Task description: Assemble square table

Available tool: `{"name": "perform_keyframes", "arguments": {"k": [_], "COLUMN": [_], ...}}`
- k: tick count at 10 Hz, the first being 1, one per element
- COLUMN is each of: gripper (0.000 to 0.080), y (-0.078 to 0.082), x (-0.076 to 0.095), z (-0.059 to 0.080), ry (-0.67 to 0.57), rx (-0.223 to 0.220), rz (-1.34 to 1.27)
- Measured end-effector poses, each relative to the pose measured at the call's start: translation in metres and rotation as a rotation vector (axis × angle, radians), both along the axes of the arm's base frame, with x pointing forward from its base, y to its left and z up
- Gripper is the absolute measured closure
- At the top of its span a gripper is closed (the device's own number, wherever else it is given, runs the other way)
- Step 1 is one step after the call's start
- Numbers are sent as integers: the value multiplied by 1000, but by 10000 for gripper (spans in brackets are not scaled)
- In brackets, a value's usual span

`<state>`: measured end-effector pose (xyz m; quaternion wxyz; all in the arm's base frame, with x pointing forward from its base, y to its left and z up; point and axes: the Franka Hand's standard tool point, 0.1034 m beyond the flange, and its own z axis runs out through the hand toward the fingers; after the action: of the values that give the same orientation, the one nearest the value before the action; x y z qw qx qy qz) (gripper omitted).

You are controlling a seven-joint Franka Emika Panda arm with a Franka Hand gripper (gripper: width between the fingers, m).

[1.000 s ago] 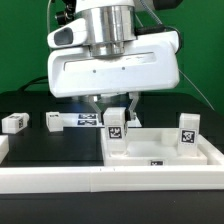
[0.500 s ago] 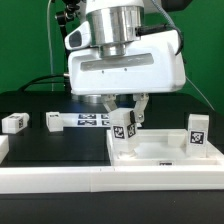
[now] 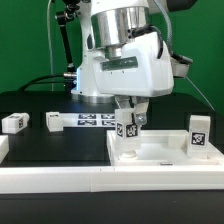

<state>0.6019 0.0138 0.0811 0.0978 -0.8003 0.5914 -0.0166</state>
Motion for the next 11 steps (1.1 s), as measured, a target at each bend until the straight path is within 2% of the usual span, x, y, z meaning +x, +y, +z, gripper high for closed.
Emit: {"name": "perform_keyframes", "arguments": {"k": [1,3,4,5,6,7,8,11], "gripper": [509,509,448,312,312,185,161,152], "y": [0,0,0,0,-1,-2,-4,-4], "x": [0,1,0,0,0,0,0,0], "z": [0,0,0,0,0,0,0,0], "ry": [0,9,7,1,-3,-18,-39,-70], "rx": [0,30,28,21,14,-4,-29,-61], "rz": [-1,-106,-90,-44,3,106,256,465]}}
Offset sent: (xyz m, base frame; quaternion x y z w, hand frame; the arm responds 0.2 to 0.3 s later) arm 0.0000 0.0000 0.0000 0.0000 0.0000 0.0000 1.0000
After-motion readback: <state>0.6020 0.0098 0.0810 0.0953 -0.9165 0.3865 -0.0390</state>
